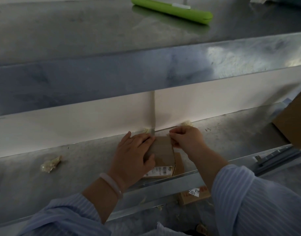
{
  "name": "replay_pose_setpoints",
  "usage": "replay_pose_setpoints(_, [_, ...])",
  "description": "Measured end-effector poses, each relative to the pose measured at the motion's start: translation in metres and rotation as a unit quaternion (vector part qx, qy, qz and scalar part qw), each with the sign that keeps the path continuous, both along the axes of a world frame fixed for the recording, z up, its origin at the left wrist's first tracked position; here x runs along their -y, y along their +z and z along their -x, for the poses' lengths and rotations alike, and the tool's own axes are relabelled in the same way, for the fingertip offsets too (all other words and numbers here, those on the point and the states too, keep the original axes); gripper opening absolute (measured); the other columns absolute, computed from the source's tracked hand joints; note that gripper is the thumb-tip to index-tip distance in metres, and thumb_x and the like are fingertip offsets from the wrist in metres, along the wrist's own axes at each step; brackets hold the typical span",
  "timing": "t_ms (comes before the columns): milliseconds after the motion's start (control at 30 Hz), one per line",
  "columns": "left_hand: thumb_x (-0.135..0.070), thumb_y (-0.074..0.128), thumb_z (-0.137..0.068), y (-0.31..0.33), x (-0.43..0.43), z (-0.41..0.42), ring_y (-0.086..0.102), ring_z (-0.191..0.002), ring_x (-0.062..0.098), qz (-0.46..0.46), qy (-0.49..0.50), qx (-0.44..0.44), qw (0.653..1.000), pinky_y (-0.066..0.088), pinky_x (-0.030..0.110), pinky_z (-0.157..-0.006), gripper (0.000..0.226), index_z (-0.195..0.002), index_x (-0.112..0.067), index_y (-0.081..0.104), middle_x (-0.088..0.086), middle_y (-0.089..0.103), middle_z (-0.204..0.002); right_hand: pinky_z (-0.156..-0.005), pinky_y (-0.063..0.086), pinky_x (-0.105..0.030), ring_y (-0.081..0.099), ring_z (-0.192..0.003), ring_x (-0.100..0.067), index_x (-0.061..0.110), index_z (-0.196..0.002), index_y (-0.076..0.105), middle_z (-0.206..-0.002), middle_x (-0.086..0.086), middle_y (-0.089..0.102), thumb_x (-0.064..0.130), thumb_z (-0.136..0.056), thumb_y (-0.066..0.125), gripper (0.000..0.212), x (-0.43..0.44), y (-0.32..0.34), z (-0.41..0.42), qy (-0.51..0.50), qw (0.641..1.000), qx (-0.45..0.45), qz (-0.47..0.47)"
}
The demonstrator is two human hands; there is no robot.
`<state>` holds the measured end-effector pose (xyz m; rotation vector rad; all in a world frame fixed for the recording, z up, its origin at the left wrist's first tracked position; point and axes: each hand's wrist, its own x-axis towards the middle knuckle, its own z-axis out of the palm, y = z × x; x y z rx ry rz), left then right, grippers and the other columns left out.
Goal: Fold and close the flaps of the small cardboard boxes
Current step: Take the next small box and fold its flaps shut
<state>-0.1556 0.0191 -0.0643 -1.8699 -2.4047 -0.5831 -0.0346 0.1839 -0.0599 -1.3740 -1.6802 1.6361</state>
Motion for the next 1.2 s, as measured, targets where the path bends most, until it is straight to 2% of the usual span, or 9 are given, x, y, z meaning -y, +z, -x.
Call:
replay_pose_setpoints(167, [-0.044, 0.042, -0.084, 0.000, 0.001, 0.000, 0.052, -0.120, 0.014, 0.008, -0.002, 0.001, 1.000, 0.022, 0.039, -0.114, 0.056, -0.132, -0.020, 0.055, -0.002, 0.056, -0.133, -0.075, 0.060, -0.041, 0.069, -0.075, -0.024, 0.009, -0.083, 0.069, -0.081, -0.014, 0.070, 0.000, -0.084, 0.069, 0.009, -0.004, -0.019, -0.004, -0.092, 0.991, -0.049, 0.087])
replay_pose_setpoints(367, [-0.045, 0.042, -0.084, 0.000, 0.002, 0.000, 0.050, -0.121, 0.013, 0.008, -0.003, 0.005, 1.000, 0.021, 0.038, -0.115, 0.056, -0.132, -0.020, 0.055, -0.003, 0.055, -0.133, -0.075, 0.058, -0.038, 0.064, -0.073, -0.023, 0.004, -0.087, 0.067, -0.079, -0.016, 0.066, -0.004, -0.086, 0.065, 0.009, -0.006, -0.021, -0.011, -0.120, 0.975, -0.100, 0.158])
replay_pose_setpoints(500, [-0.045, 0.042, -0.084, -0.002, 0.001, 0.001, 0.049, -0.122, 0.013, 0.006, -0.003, 0.006, 1.000, 0.019, 0.038, -0.115, 0.056, -0.133, -0.020, 0.054, -0.003, 0.054, -0.134, -0.076, 0.060, -0.036, 0.066, -0.077, -0.023, 0.001, -0.097, 0.069, -0.084, -0.015, 0.068, -0.010, -0.087, 0.058, 0.018, -0.003, -0.016, -0.020, -0.080, 0.977, -0.108, 0.163])
replay_pose_setpoints(667, [-0.046, 0.039, -0.086, -0.001, 0.000, 0.000, 0.048, -0.123, 0.013, 0.012, -0.003, 0.002, 1.000, 0.016, 0.038, -0.117, 0.057, -0.135, -0.020, 0.052, -0.003, 0.053, -0.136, -0.077, 0.058, -0.028, 0.071, -0.086, -0.021, 0.007, -0.104, 0.073, -0.090, -0.008, 0.074, 0.000, -0.084, 0.067, 0.022, 0.003, -0.018, -0.024, 0.109, 0.992, 0.039, 0.054])
replay_pose_setpoints(767, [-0.045, 0.040, -0.086, -0.001, 0.001, 0.000, 0.049, -0.122, 0.014, 0.013, -0.005, -0.001, 1.000, 0.018, 0.040, -0.116, 0.057, -0.134, -0.020, 0.053, -0.003, 0.054, -0.135, -0.078, 0.054, -0.024, 0.067, -0.083, -0.010, 0.018, -0.101, 0.073, -0.091, 0.003, 0.072, 0.011, -0.084, 0.071, 0.019, 0.002, -0.017, -0.022, 0.177, 0.970, 0.156, -0.058])
replay_pose_setpoints(833, [-0.045, 0.040, -0.085, 0.000, 0.001, 0.000, 0.049, -0.122, 0.014, 0.013, -0.006, 0.002, 1.000, 0.017, 0.040, -0.116, 0.057, -0.134, -0.020, 0.053, -0.002, 0.053, -0.135, -0.076, 0.051, -0.023, 0.063, -0.077, -0.005, 0.022, -0.097, 0.074, -0.085, 0.007, 0.070, 0.016, -0.085, 0.070, 0.013, -0.004, -0.013, -0.024, 0.190, 0.958, 0.191, -0.102])
replay_pose_setpoints(967, [-0.045, 0.040, -0.084, 0.001, 0.001, -0.001, 0.051, -0.122, 0.015, 0.011, -0.006, 0.001, 1.000, 0.019, 0.040, -0.116, 0.057, -0.133, -0.019, 0.054, -0.002, 0.054, -0.135, -0.058, 0.042, -0.015, 0.060, -0.069, -0.004, 0.024, -0.093, 0.076, -0.083, 0.006, 0.070, 0.020, -0.089, 0.066, 0.011, -0.012, -0.009, -0.027, 0.180, 0.945, 0.228, -0.152])
replay_pose_setpoints(1100, [-0.046, 0.039, -0.085, -0.001, 0.002, 0.001, 0.049, -0.124, 0.014, 0.013, -0.006, 0.003, 1.000, 0.017, 0.040, -0.117, 0.058, -0.135, -0.020, 0.052, -0.003, 0.052, -0.137, -0.074, 0.049, -0.025, 0.063, -0.078, -0.015, 0.019, -0.100, 0.075, -0.094, -0.002, 0.072, 0.015, -0.090, 0.060, 0.017, -0.032, -0.008, -0.043, 0.064, 0.947, 0.257, -0.185])
replay_pose_setpoints(1200, [-0.047, 0.037, -0.085, -0.001, 0.001, 0.000, 0.048, -0.125, 0.014, 0.015, -0.008, 0.000, 1.000, 0.016, 0.040, -0.117, 0.059, -0.136, -0.020, 0.051, -0.003, 0.051, -0.138, -0.080, 0.057, -0.034, 0.070, -0.077, -0.020, 0.020, -0.096, 0.076, -0.086, -0.001, 0.074, 0.013, -0.087, 0.064, 0.017, -0.045, -0.005, -0.056, 0.027, 0.966, 0.209, -0.151])
